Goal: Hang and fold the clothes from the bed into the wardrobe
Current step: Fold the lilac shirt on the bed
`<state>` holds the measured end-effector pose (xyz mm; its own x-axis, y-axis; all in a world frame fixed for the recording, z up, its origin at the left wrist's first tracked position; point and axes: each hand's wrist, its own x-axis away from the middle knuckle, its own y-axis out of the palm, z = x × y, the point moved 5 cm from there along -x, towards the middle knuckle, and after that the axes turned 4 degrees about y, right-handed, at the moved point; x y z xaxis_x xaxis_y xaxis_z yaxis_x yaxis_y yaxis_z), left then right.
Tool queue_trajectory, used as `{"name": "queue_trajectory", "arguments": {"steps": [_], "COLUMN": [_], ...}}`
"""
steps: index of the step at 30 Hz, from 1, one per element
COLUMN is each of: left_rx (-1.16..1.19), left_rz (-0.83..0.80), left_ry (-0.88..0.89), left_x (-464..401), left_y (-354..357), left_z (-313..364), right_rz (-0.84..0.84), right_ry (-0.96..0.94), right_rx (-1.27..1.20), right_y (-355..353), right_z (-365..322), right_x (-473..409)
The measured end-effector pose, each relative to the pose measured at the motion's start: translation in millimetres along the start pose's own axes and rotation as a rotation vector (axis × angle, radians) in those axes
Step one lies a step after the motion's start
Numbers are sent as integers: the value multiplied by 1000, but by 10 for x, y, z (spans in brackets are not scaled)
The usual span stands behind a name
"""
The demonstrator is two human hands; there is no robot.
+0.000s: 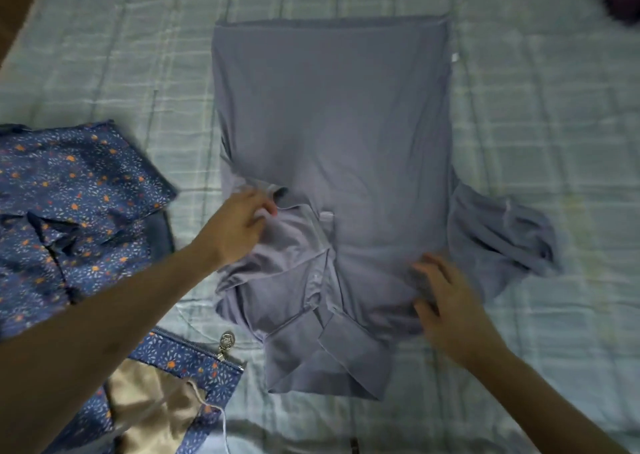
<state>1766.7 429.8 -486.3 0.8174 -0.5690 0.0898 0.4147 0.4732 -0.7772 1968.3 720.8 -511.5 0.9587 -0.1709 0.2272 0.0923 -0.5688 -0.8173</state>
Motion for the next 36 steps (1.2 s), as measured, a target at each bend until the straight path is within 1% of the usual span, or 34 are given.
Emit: {"name": "queue_trajectory", "arguments": {"steps": [1, 2, 3, 4, 5, 6, 7, 9, 10, 11, 13, 14, 16, 18, 20, 22, 23, 24, 25, 26, 27, 28, 29, 30, 31, 32, 33, 35, 36], "left_rx": [-100, -170, -216, -253, -285, -328, -391, -491, -516, -531, -556, -578, -603, -558, -522, -560, -593, -615, -614, -582, -529, -473, -438, -433, -442, -454, -468, -499, -510], "left_rz": [-57, -105, -140, -187, -259, -346, -428, -519, -537, -551, -575, -575, -542, -486, -451, -390, -364, -339, -306, -279, -244, -216, -204, -220, -255, -299, -353, -454, -490], "left_ry": [106, 170, 190, 173, 115, 57, 24, 6, 2, -4, -23, -31, -45, -77, -95, -33, 18, 69, 118, 168, 234, 303, 370, 421, 456, 474, 477, 481, 478], "left_x": [10, 22, 29, 39, 63, 96, 127, 138, 125, 109, 105, 116, 133, 125, 123, 120, 132, 143, 159, 178, 203, 242, 303, 389, 495, 608, 730, 977, 1086], "left_y": [97, 205, 301, 389, 475, 568, 646, 695, 689, 680, 662, 658, 660, 678, 696, 695, 698, 691, 672, 651, 624, 591, 566, 549, 544, 544, 556, 607, 637], "left_z": [-10, -44, -83, -107, -132, -180, -225, -248, -235, -221, -177, -165, -132, -108, -79, -20, 9, 43, 77, 117, 176, 240, 291, 327, 340, 344, 333, 298, 274], "right_rz": [29, 74, 139, 230, 330, 412, 451, 405, 351, 292, 172, 148, 207, 318, 380, 419, 405, 342, 207, 15, -163, -240, -224, -114, 33, 84, 63, -155, -229], "right_ry": [23, 53, 94, 147, 220, 317, 437, 670, 729, 743, 730, 725, 694, 639, 580, 479, 418, 356, 318, 271, 226, 186, 149, 106, 53, 3, -32, -75, -98], "right_rx": [12, 24, 36, 52, 79, 106, 118, 75, 32, 2, -57, -95, -133, -182, -262, -260, -281, -335, -364, -285, -127, 34, 148, 170, 144, 165, 228, 367, 420], "right_y": [-67, -150, -245, -367, -505, -636, -747, -868, -897, -916, -962, -1014, -1145, -1263, -1291, -1233, -1150, -1031, -875, -673, -472, -327, -276, -269, -271, -219, -119, 153, 248], "right_z": [74, 155, 261, 376, 513, 656, 807, 1107, 1215, 1302, 1349, 1314, 1183, 940, 618, 236, 66, -109, -283, -416, -514, -556, -604, -616, -600, -550, -456, -236, -155], "right_x": [-28, -59, -85, -111, -139, -164, -189, -241, -275, -323, -393, -408, -405, -402, -379, -369, -389, -426, -469, -515, -528, -529, -526, -512, -481, -436, -383, -254, -182]}}
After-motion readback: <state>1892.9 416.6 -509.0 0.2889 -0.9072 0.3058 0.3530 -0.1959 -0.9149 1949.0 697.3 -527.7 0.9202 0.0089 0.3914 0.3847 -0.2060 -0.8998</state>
